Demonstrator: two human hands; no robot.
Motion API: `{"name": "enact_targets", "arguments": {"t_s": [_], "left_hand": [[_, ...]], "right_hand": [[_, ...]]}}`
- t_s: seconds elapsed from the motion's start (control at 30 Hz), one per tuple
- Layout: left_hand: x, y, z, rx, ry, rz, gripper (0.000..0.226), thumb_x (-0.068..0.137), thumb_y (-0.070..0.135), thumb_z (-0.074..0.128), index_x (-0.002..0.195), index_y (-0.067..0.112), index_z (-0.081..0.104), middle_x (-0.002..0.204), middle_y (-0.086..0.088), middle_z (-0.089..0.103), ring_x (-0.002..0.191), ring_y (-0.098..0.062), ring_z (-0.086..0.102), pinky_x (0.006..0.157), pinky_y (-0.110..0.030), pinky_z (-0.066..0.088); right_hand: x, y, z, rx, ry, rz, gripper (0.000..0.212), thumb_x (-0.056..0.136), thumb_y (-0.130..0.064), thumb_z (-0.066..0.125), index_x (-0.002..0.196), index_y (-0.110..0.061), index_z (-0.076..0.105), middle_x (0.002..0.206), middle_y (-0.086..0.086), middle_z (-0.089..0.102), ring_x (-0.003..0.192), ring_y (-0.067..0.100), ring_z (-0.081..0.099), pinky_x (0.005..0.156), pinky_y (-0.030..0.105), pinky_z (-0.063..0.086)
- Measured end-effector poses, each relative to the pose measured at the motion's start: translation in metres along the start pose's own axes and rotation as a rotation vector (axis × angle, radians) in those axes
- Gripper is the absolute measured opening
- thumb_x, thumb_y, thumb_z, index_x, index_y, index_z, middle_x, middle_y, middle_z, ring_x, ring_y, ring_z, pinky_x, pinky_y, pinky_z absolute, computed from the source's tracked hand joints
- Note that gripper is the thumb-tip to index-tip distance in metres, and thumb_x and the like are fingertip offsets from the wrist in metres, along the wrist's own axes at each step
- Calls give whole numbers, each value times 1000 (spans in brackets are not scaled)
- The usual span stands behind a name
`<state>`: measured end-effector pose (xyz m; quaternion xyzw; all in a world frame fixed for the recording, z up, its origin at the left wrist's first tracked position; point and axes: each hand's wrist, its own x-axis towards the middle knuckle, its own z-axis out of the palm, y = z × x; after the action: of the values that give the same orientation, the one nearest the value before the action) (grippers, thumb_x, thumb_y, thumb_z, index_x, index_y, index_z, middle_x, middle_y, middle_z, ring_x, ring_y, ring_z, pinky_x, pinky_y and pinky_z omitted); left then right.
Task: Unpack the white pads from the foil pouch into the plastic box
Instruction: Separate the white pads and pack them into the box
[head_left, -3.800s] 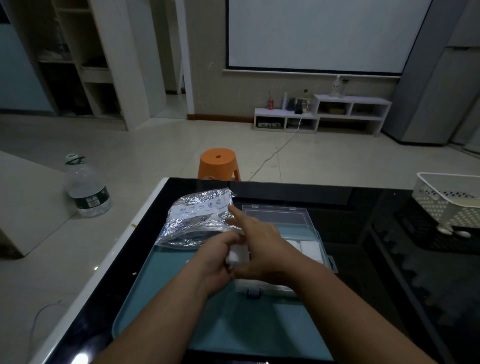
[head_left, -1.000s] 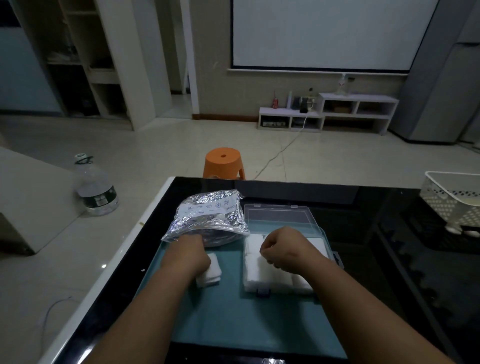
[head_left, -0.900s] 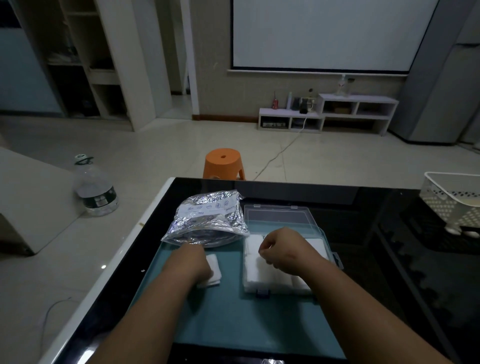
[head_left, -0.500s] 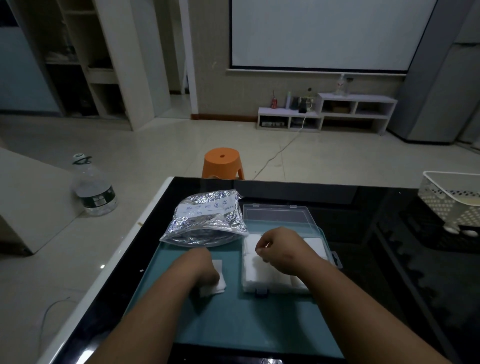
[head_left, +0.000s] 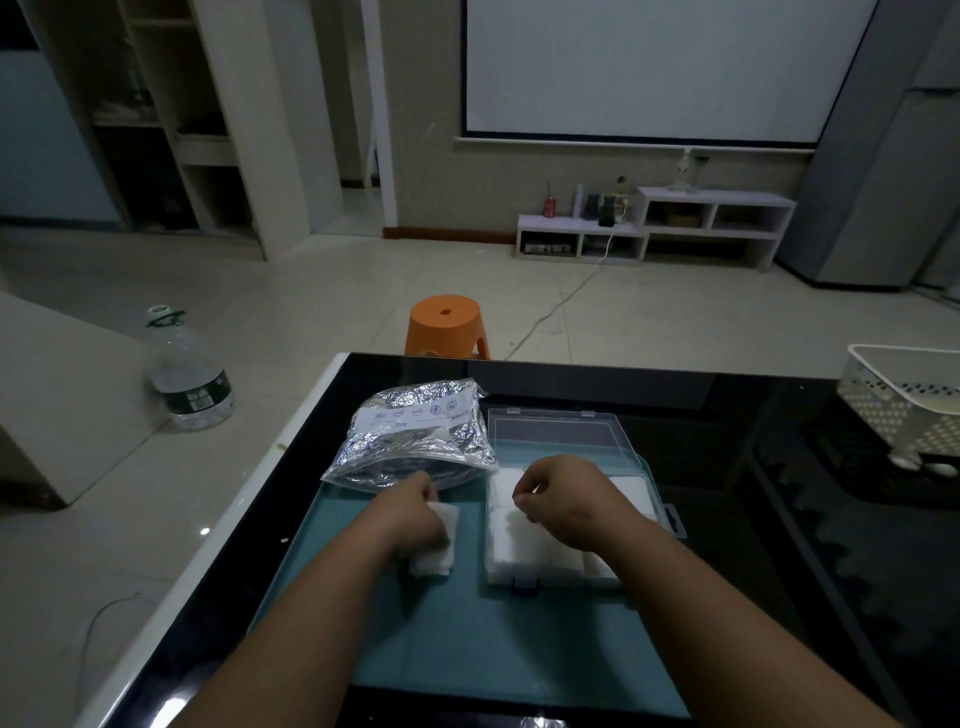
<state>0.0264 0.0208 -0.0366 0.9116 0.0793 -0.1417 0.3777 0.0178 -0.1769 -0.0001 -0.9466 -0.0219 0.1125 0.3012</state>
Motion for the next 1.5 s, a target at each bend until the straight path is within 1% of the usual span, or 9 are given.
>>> {"name": "enact_targets", "arguments": {"t_s": [0.23, 0.53, 0.6, 0.73, 0.87, 1.03, 1.23, 1.33, 1.5], "left_hand": [[1, 15, -8, -730, 114, 25, 23, 72, -10, 66, 80, 9, 57, 83, -17, 61, 69, -26, 59, 55, -29, 50], [-10, 33, 0, -1062, -16, 59, 26, 80, -7, 65, 102, 6, 61, 91, -14, 70, 74, -24, 67, 57, -28, 54], [-13, 38, 2, -1198, -54, 88, 20, 85, 7, 65, 105, 6, 61, 93, -15, 70, 78, -25, 67, 64, -34, 57], [-15, 41, 9, -1311, -173, 39, 63, 72, 52, 61, 118, 9, 63, 114, -15, 69, 98, -29, 64, 94, -45, 47], [-17, 41, 14, -1352, -220, 17, 58, 70, 50, 64, 112, 10, 64, 102, -14, 68, 81, -24, 62, 76, -37, 45], [-17, 42, 13, -1469, -225, 50, 31, 85, 0, 50, 115, -4, 59, 106, -20, 66, 88, -25, 67, 63, -29, 58], [-16, 38, 9, -1421, -189, 28, 55, 77, 5, 61, 130, 14, 49, 81, -7, 72, 58, -17, 66, 53, -27, 54], [-17, 40, 11, -1360, -247, 24, 62, 59, 12, 69, 119, 18, 54, 73, -1, 69, 56, -13, 60, 54, -23, 45], [-18, 41, 16, -1355, -320, 34, 43, 74, -6, 59, 109, 19, 58, 79, -11, 63, 63, -25, 66, 54, -28, 51]], "right_hand": [[-4, -4, -1, 279, 53, 27, 5, 90, -20, 61, 87, -24, 62, 87, 4, 71, 71, 13, 66, 74, 36, 58], [-13, -20, -7, 729, -1, 112, 25, 84, -2, 71, 97, -7, 50, 90, 20, 70, 69, 22, 70, 61, 28, 59], [-13, -21, -10, 852, -10, 115, 27, 84, 2, 68, 91, -9, 45, 88, 23, 70, 69, 26, 70, 62, 29, 58], [-15, -24, -11, 1002, -65, 100, 33, 84, 7, 66, 86, -12, 39, 87, 27, 69, 69, 30, 69, 63, 32, 56], [-15, -25, -6, 1031, -132, 71, 38, 83, 8, 66, 83, -15, 36, 73, 18, 68, 65, 29, 68, 63, 34, 56], [-14, -22, 0, 667, -25, -21, 33, 78, -14, 77, 78, -15, 45, 74, 12, 65, 63, 20, 62, 58, 32, 50], [-13, -24, -5, 453, 257, -217, 29, 72, -22, 79, 80, -22, 51, 74, -5, 53, 67, 14, 48, 64, 35, 44], [-14, -25, -4, 264, 221, -298, 57, 70, -30, 82, 115, -36, 47, 109, -18, 54, 98, 3, 52, 86, 29, 49], [-17, -25, -1, 65, 84, -421, 111, 65, -37, 87, 151, -41, 17, 150, -16, 39, 139, 9, 32, 116, 36, 27]]}}
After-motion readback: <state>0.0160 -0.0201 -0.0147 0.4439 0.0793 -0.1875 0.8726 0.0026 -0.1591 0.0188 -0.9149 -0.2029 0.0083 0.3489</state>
